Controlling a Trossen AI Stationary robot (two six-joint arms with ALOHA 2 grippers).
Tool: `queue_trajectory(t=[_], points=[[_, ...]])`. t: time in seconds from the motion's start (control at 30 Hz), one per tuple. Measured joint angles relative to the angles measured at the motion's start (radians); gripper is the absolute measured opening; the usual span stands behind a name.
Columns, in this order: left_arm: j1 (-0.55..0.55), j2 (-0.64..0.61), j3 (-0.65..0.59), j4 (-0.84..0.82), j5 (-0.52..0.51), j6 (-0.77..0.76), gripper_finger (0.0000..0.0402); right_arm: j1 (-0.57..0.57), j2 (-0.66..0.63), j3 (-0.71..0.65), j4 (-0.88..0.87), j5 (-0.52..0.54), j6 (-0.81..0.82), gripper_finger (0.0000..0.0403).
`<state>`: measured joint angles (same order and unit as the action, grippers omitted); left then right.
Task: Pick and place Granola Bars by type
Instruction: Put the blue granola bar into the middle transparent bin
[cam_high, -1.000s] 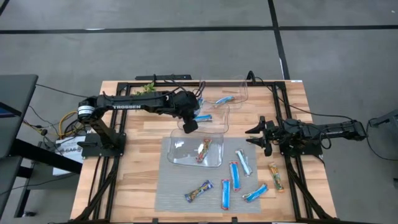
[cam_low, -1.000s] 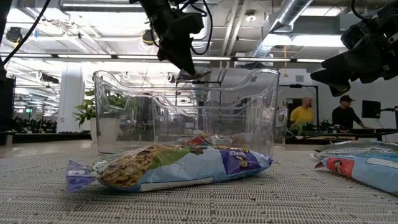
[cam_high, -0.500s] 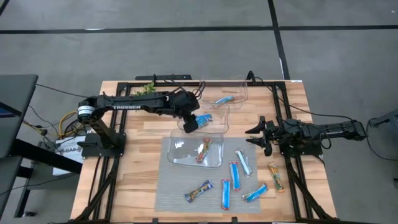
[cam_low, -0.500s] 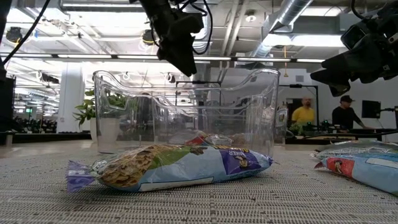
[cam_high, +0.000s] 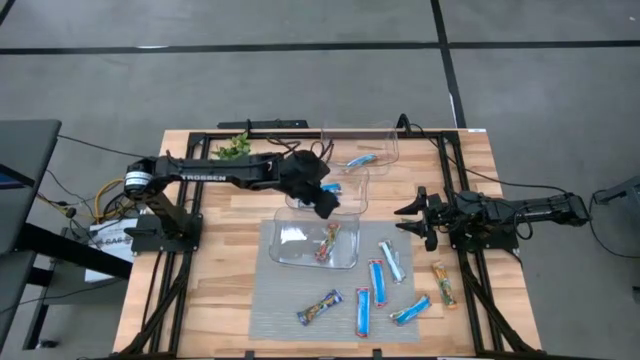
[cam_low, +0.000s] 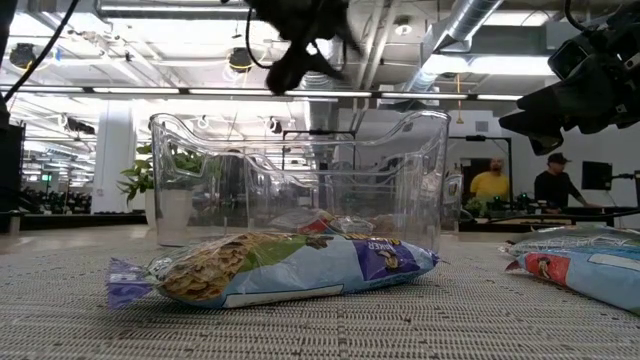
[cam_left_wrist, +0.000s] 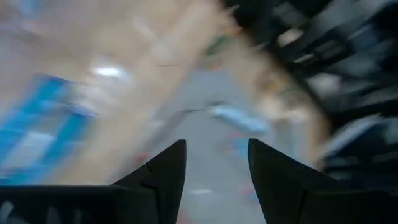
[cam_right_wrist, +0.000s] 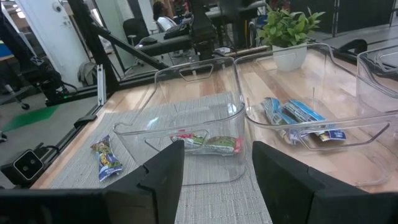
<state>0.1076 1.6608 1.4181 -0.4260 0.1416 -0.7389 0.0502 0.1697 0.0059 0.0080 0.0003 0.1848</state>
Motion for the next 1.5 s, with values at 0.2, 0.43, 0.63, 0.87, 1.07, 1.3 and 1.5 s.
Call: queue_trajectory(t=[0.2, 0.43, 0.63, 0.87, 1.07, 1.3, 1.5], points=[[-0.028, 0.000, 0.000, 0.296, 0.192, -0.244, 0.0164, 0.000, 0.000, 0.000, 0.000, 0.000, 0.000, 0.0184], [-0.049, 0.000, 0.000, 0.451, 0.269, -0.304, 0.0164, 0.000, 0.000, 0.000, 0.000, 0.000, 0.000, 0.0184], [-0.080, 0.000, 0.000, 0.448, 0.281, -0.312, 0.0164, 0.000, 0.000, 0.000, 0.000, 0.000, 0.000, 0.0184], [-0.200, 0.000, 0.000, 0.438, 0.361, -0.296, 0.0164, 0.000, 0.000, 0.000, 0.000, 0.000, 0.000, 0.0184], [-0.349, 0.000, 0.000, 0.439, 0.515, -0.296, 0.0164, 0.000, 0.000, 0.000, 0.000, 0.000, 0.000, 0.0184], [-0.521, 0.000, 0.000, 0.439, 0.490, -0.303, 0.0164, 0.000, 0.000, 0.000, 0.000, 0.000, 0.000, 0.0184], [-0.617, 0.000, 0.000, 0.439, 0.416, -0.334, 0.0164, 0.000, 0.000, 0.000, 0.000, 0.000, 0.000, 0.0184]])
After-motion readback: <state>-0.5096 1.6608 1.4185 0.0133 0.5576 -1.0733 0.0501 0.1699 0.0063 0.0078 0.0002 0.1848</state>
